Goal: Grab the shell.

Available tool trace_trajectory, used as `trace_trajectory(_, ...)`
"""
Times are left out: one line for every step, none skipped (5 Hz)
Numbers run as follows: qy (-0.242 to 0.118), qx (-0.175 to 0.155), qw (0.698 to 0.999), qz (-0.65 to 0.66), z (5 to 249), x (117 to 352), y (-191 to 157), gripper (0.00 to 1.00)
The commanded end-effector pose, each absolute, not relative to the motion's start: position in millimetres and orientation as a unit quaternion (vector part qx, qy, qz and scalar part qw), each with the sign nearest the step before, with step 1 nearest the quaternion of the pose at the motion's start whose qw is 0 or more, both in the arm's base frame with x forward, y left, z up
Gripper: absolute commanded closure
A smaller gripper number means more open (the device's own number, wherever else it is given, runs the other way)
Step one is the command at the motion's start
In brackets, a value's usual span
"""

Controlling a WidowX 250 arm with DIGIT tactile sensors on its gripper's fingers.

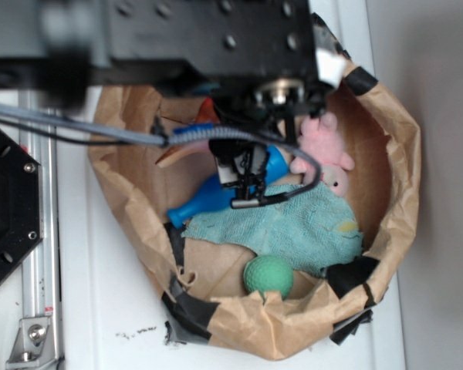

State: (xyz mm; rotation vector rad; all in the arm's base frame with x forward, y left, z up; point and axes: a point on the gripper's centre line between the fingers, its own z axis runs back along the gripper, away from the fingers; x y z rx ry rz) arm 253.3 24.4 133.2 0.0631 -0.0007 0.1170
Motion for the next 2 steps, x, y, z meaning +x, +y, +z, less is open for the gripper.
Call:
trace_trajectory(-0.059,0.038,0.996,0.061,206.7,260.2,23.7,1.00)
trace_trajectory(-0.069,0.036,0.994,0.070,202.0,258.5,26.9,1.00)
